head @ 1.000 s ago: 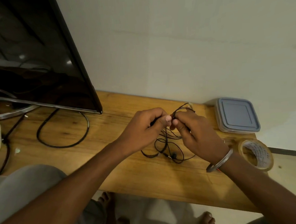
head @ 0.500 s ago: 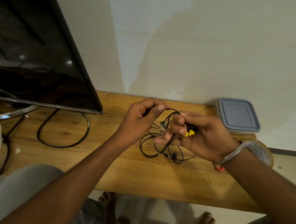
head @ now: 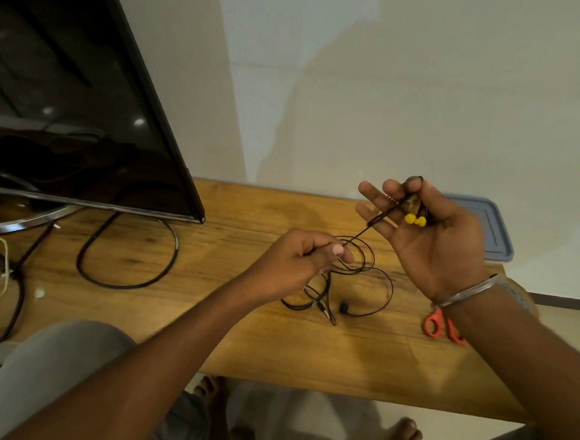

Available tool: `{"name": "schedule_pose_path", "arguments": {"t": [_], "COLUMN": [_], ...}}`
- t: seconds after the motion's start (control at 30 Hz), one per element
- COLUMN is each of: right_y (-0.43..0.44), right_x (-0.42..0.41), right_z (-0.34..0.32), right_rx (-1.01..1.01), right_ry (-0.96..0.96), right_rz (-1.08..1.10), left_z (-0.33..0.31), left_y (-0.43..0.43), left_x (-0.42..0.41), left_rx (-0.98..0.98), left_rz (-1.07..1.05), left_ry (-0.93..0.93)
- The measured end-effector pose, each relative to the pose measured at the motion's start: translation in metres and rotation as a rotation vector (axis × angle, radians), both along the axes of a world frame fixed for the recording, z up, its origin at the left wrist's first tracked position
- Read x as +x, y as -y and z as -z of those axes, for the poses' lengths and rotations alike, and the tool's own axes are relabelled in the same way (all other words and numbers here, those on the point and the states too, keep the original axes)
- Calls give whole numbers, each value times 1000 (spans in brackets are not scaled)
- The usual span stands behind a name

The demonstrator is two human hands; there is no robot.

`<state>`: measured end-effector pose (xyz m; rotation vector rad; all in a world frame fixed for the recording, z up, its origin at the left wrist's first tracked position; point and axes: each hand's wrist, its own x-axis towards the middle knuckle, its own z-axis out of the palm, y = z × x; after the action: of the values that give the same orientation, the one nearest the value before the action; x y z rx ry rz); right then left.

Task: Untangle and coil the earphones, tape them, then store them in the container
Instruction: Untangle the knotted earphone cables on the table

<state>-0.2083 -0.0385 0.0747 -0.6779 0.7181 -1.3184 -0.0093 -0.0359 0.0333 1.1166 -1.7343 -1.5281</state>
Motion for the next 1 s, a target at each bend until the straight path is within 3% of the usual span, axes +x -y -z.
{"name": "schedule_pose_path", "arguments": {"t": [0.23, 0.33, 0.47, 0.53, 0.6, 0.7, 0.77, 1.0], "right_y": [-5, -4, -4, -6, -8, -13, -16, -7], "right_x": [4, 1, 4, 5, 7, 13, 17, 5], "right_z": [24, 26, 29, 32, 30, 19, 12, 5], "right_rx": [-527, -670, -788, -741, -577, -183, -13, 60], "right_ry": [-1152, -1355, -1425, -1375, -1190, -614, -329, 168], "right_rz": [116, 6, -198, -283, -406, -592, -604, -584], "left_z": [-3, -9, -17, -16, -15, -17, -21, -26], "left_y": [3, 7, 9, 10, 11, 9, 7, -1], "left_x": [4, 6, 11, 12, 12, 10, 9, 6], "left_rx": [-185, -227, -269, -280, -301, -257, -184, 135], "left_rz": [-37, -119, -165, -177, -201, -243, -227, 33], "left_ry": [48, -28, -104, -115, -106, -149, -179, -235]}}
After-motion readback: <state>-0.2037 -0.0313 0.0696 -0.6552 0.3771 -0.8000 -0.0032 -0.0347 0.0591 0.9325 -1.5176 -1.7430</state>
